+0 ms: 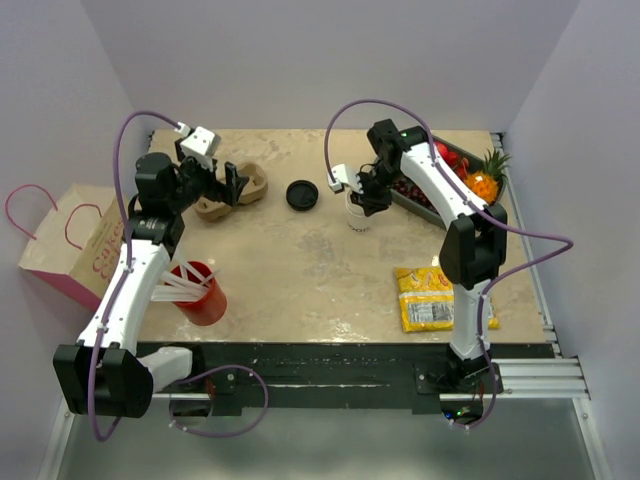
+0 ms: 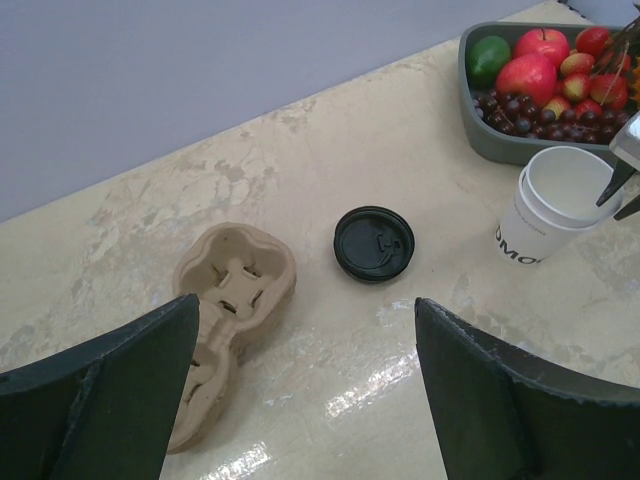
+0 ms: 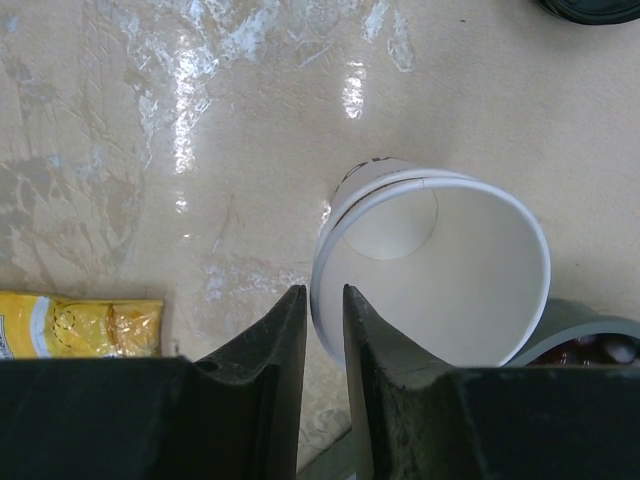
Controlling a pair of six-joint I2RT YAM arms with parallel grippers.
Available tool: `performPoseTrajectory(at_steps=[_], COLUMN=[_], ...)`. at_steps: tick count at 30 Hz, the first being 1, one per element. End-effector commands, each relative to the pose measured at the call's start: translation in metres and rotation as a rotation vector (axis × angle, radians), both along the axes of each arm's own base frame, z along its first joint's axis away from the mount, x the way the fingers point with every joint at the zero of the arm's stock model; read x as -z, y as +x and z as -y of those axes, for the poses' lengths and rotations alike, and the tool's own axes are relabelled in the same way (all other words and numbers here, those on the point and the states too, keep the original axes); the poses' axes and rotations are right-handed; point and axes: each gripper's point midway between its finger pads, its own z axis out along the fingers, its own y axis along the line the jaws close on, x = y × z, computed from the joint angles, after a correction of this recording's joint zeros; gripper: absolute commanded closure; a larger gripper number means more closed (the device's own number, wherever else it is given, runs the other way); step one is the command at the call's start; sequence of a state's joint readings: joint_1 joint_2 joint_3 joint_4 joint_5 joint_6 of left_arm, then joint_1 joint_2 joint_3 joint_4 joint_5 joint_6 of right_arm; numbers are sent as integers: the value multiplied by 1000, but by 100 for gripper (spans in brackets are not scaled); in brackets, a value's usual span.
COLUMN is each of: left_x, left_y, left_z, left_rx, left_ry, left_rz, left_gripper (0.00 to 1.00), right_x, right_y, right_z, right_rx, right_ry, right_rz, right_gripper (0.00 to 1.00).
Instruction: Pack the takeout coffee
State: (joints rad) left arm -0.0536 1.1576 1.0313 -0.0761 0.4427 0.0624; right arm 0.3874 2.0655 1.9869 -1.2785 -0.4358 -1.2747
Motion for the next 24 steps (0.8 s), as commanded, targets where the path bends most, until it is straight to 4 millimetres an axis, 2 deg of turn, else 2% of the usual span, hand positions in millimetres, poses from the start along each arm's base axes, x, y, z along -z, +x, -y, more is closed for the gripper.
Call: performPoseTrajectory(at_steps=[1, 9, 12, 14, 19, 24], left_x=[-7, -6, -5, -4, -1, 1], left_y=[-1, 1, 2, 2, 3, 4], left_z=[1, 1, 3, 3, 5, 7], left_rx=[8, 9, 13, 17, 23, 39], left_ry=[-19, -22, -29, -31, -32, -35], left_rz=[30, 27, 22, 19, 10, 1], left_gripper=[8, 8, 8, 8, 8, 8], right_x=[-14, -17, -17, -26, -71, -76], right_y=[0, 2, 2, 3, 16, 15], right_z=[-3, -3, -3, -5, -16, -14], right_rx=[-1, 10, 15, 27, 87, 109], right_ry=[15, 14, 14, 31, 113, 80], right_rz=[41, 44, 40, 55, 176, 222], right_gripper=[76, 86, 99, 100, 100, 100])
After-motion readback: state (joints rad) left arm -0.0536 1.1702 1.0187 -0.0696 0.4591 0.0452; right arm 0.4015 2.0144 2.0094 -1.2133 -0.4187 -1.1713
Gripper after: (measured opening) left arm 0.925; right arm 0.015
